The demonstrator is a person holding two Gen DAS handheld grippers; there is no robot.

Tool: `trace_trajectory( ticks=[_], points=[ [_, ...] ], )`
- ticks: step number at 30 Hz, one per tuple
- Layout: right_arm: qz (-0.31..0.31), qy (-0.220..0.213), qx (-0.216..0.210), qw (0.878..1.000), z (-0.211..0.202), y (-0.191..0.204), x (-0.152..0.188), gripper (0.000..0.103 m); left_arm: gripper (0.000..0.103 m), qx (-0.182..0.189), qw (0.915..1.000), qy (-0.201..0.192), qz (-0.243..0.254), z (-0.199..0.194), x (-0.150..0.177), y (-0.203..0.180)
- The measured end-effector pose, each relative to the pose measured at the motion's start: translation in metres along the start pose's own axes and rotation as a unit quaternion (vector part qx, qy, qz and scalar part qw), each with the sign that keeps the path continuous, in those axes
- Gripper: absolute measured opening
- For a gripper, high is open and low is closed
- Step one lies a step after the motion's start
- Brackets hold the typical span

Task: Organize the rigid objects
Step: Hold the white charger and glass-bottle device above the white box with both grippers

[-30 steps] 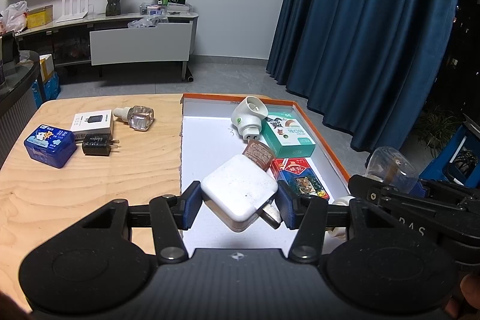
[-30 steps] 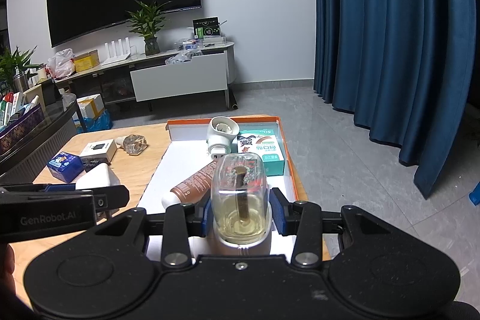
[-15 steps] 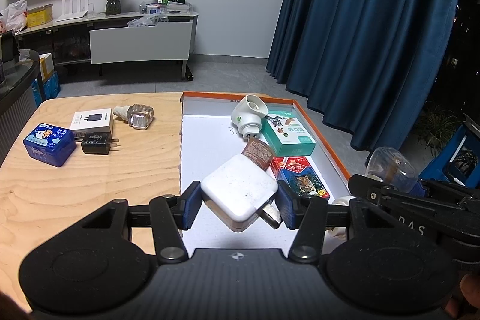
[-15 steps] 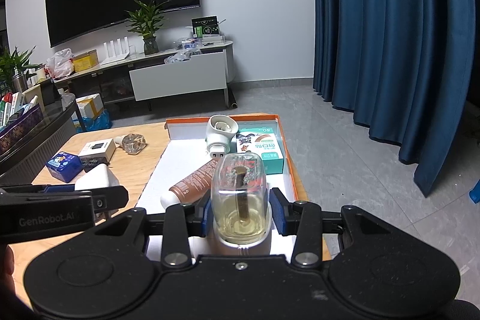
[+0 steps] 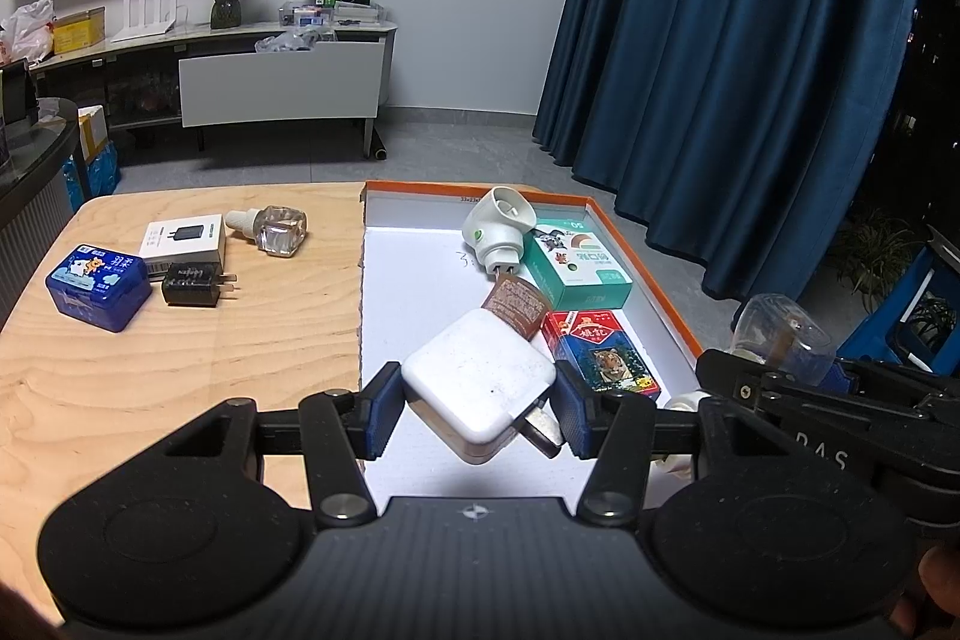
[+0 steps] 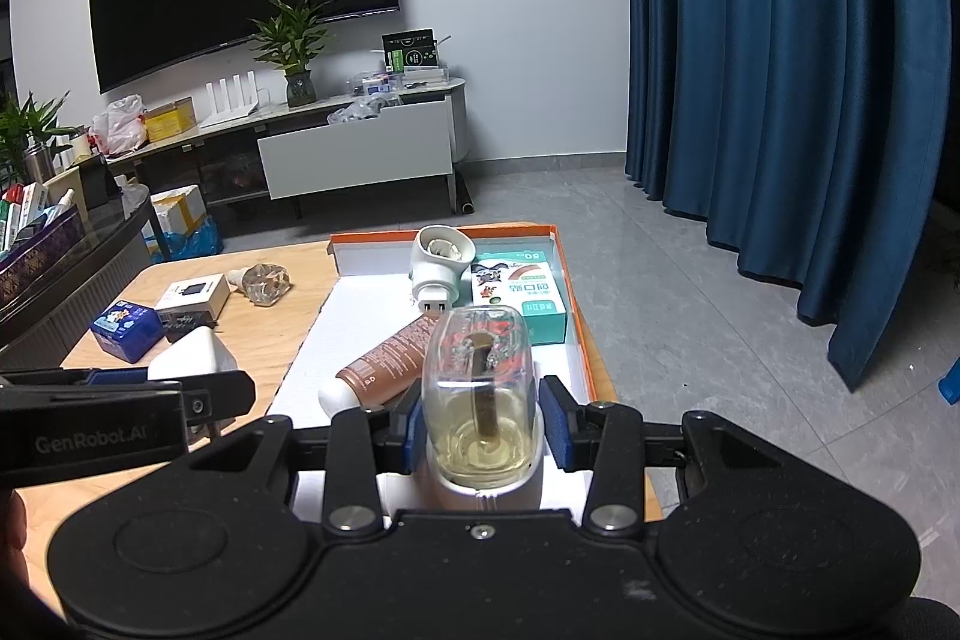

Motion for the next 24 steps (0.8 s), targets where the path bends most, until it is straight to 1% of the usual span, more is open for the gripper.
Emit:
trace_trajectory(
  ticks=[17,24],
  points=[
    [0.002,0.005,0.002,1.0,0.002,-0.001,0.005,0.048,0.053,-0.001,1.0,0.008,0.002,0.005,0.002,0.0],
    [0.004,0.011,0.002,1.0,0.009,-0.004,0.011,0.048,0.053,-0.002,0.9999,0.013,0.004,0.007,0.003,-0.001]
  ],
)
Point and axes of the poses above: each gripper's, at about its wrist camera, not at the fingertips, and z roughly the way its jaws point, y to its left, x to its underside, the point moved 8 cm from there along z, roughly the way its jaws point, and after that the axes turned 7 degrees about y, right-handed, at the moved point
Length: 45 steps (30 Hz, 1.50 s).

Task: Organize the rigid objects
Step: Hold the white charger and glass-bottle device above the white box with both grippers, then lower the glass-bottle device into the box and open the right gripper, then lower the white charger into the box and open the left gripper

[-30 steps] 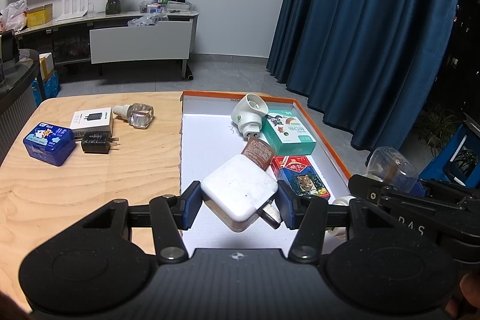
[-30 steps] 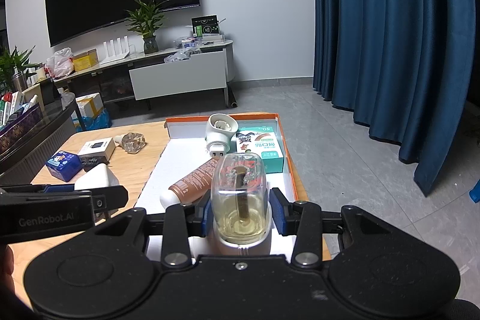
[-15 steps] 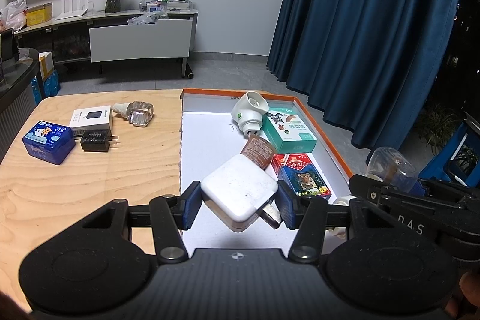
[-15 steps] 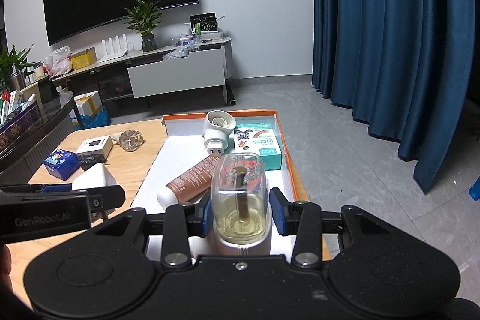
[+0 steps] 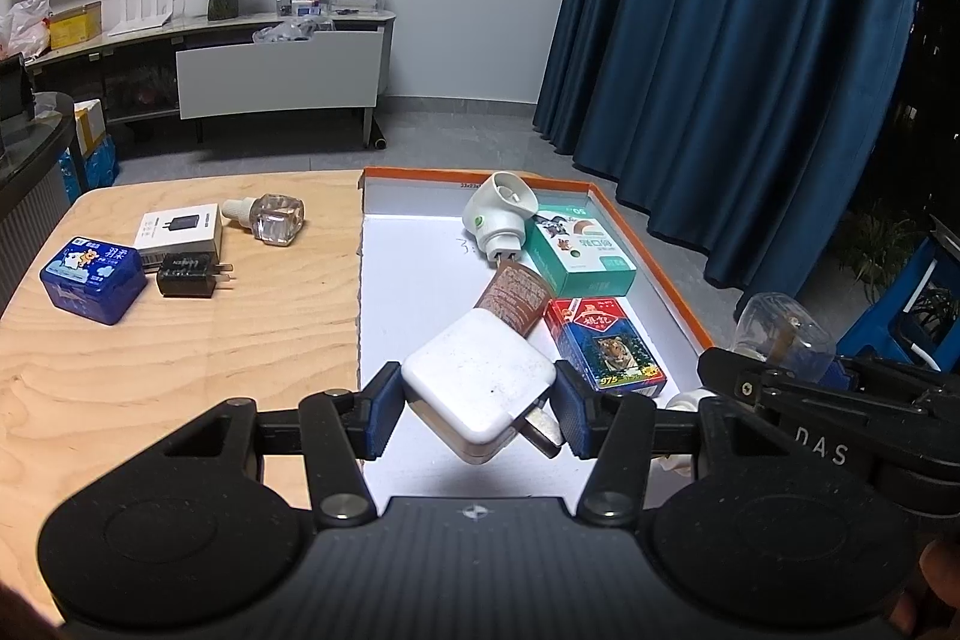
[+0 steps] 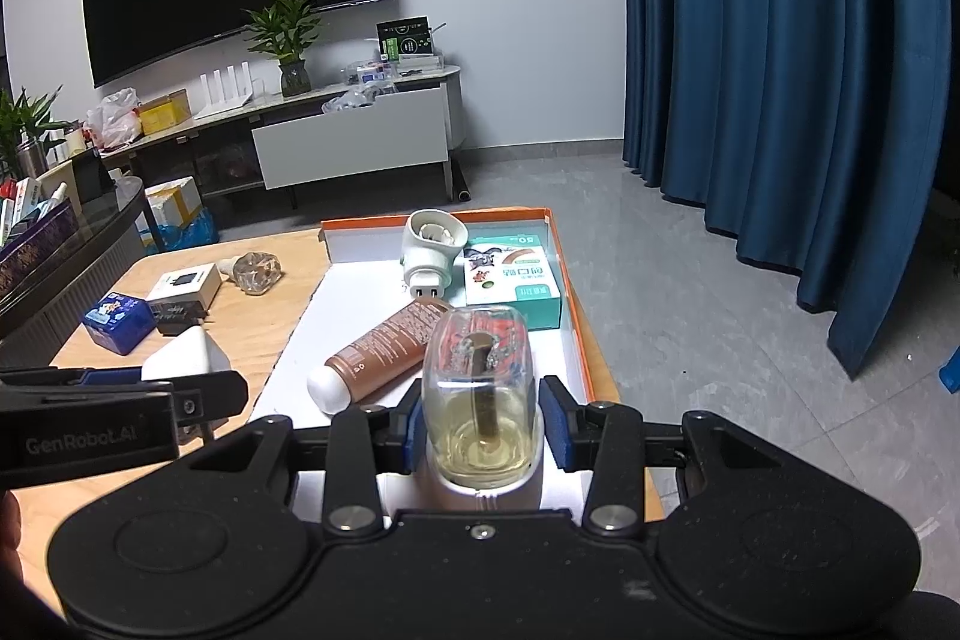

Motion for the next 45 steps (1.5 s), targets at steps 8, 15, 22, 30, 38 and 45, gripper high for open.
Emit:
trace_trajectory(
  ticks=[8,15,22,30,38,45],
  points=[
    [0.0,0.009,0.001,1.0,0.003,0.001,0.006,0.048,0.053,-0.001,1.0,0.005,0.001,0.003,0.001,0.0],
    [-0.001,0.019,-0.001,1.0,0.009,0.001,0.006,0.048,0.053,-0.002,0.9999,0.01,0.002,0.007,0.002,0.0],
    [-0.019,0.045,-0.003,0.999,0.024,0.005,0.005,0.05,0.053,-0.004,0.9998,0.017,0.005,0.013,0.003,0.0],
    [-0.027,-0.026,0.004,0.999,0.021,0.007,-0.013,0.079,0.053,-0.011,0.9996,0.027,0.005,0.023,0.005,0.004],
    [0.013,-0.08,0.003,0.997,0.0,-0.016,-0.032,0.083,0.053,0.004,0.9987,0.041,0.029,0.039,0.005,-0.011],
    [0.018,-0.085,0.001,0.996,-0.006,-0.02,-0.038,0.085,0.07,0.017,0.9986,0.039,0.031,0.04,0.004,-0.016]
  ],
)
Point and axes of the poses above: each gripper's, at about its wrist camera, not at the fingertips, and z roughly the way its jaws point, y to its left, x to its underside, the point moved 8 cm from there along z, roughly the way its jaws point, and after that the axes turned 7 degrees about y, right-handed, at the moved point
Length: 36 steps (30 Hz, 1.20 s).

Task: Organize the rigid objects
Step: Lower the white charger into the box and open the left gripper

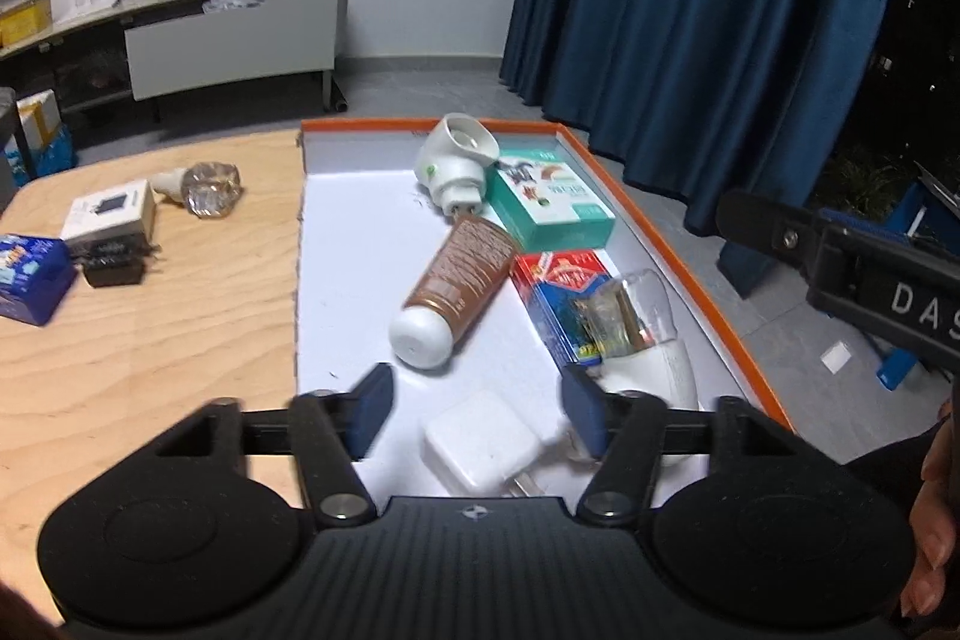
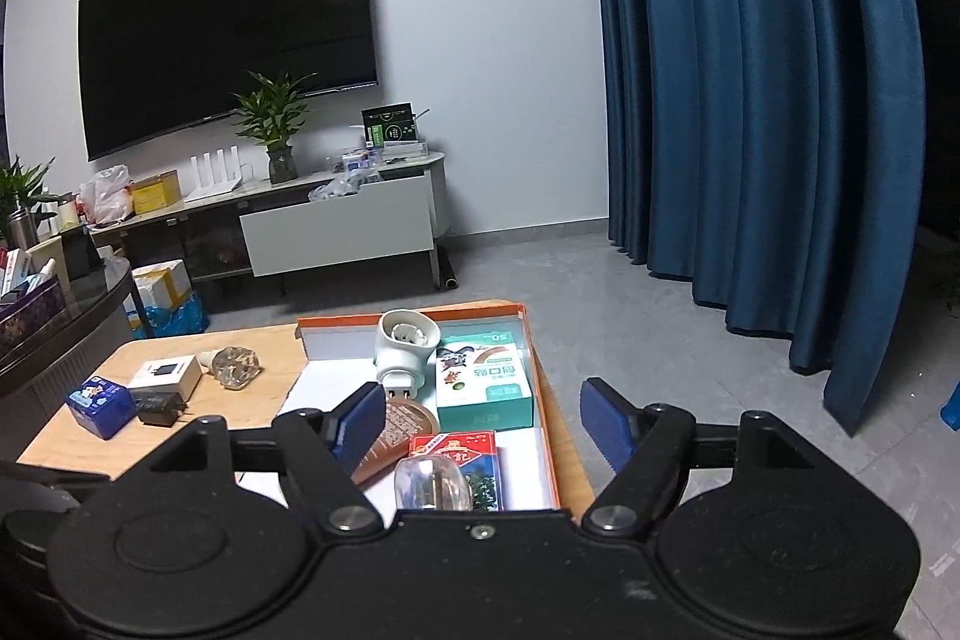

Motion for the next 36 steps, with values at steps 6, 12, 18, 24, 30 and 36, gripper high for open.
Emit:
trace_trajectory(
  ticks=[6,12,18,24,30,36],
  points=[
    [-0.017,0.006,-0.02,1.0,-0.003,0.02,-0.002,0.088,0.079,-0.024,0.9995,-0.007,-0.02,-0.015,-0.007,0.016],
    [-0.031,0.015,-0.034,0.999,-0.007,0.045,-0.004,0.091,0.092,-0.063,0.9969,-0.02,-0.042,-0.035,-0.01,0.044],
    [-0.037,0.026,-0.047,0.998,-0.007,0.066,-0.004,0.096,0.095,-0.087,0.9938,-0.028,-0.064,-0.052,-0.008,0.072],
    [-0.05,0.037,-0.064,0.996,-0.005,0.089,-0.002,0.096,0.095,-0.1,0.9909,-0.033,-0.083,-0.061,-0.004,0.095],
    [-0.069,0.046,-0.078,0.994,-0.001,0.11,0.002,0.096,0.095,-0.109,0.9877,-0.033,-0.107,-0.064,0.006,0.121],
    [-0.078,0.057,-0.091,0.991,0.008,0.125,0.009,0.096,0.096,-0.126,0.9817,-0.031,-0.139,-0.063,0.015,0.156]
  ],
)
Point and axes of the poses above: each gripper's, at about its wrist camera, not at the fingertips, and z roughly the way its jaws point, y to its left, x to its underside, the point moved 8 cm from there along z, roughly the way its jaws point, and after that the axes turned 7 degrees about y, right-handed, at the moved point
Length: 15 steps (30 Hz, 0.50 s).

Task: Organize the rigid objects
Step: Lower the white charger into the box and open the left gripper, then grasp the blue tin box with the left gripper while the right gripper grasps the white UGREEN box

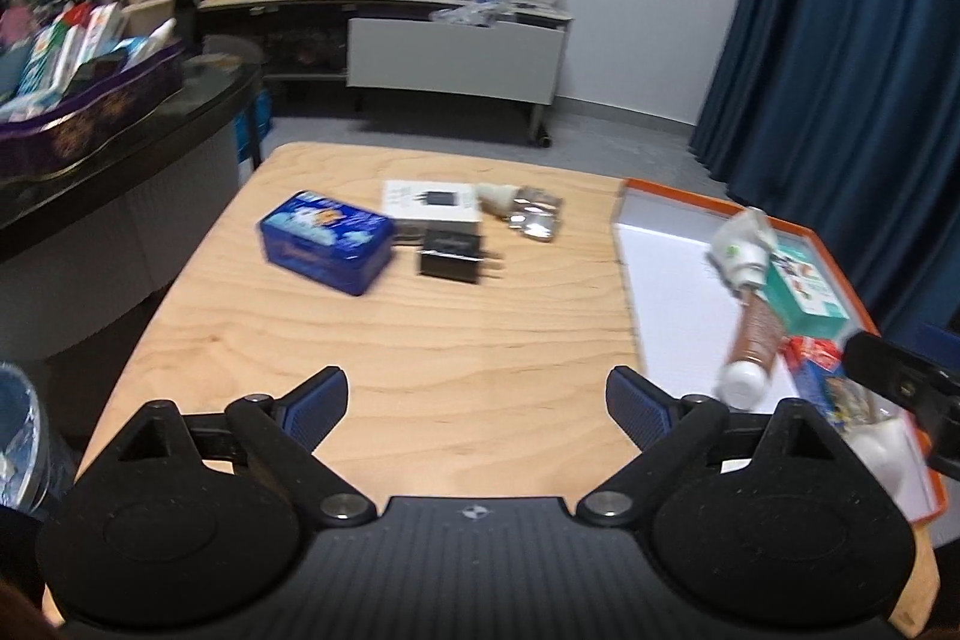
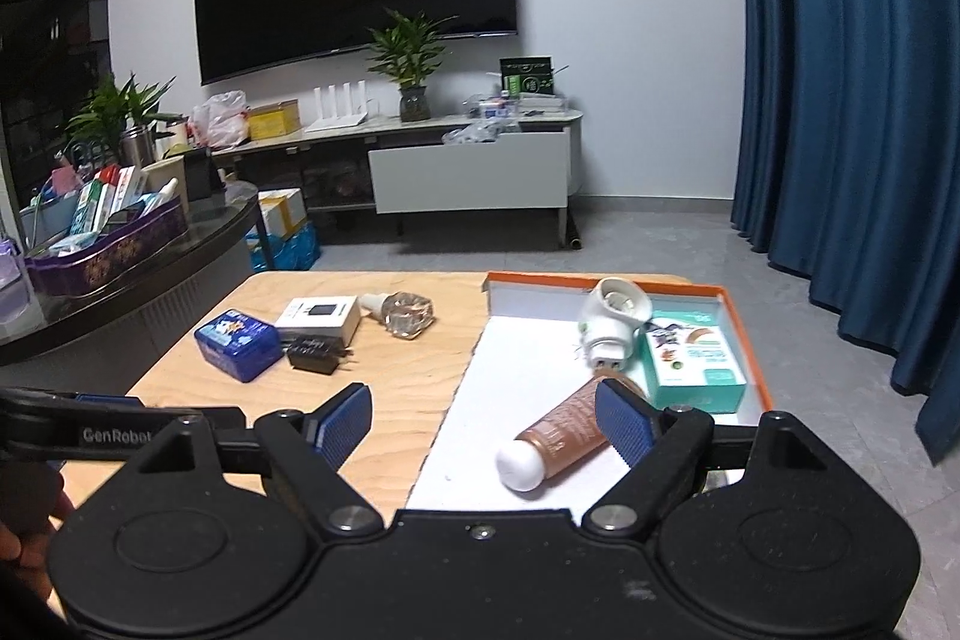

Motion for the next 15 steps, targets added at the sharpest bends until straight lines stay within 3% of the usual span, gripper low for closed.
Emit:
trace_trajectory(
  ticks=[4,9,15],
  points=[
    [-0.005,0.004,-0.009,1.0,0.007,0.005,0.001,0.096,0.099,-0.015,0.999,-0.003,-0.042,0.011,-0.009,0.028],
    [-0.01,0.002,-0.019,1.0,0.017,0.011,0.001,0.096,0.099,-0.043,0.9948,-0.007,-0.092,0.032,-0.044,0.056],
    [-0.032,0.004,-0.029,0.999,0.026,0.019,0.0,0.096,0.1,-0.072,0.9839,0.013,-0.163,0.072,-0.087,0.074]
  ],
)
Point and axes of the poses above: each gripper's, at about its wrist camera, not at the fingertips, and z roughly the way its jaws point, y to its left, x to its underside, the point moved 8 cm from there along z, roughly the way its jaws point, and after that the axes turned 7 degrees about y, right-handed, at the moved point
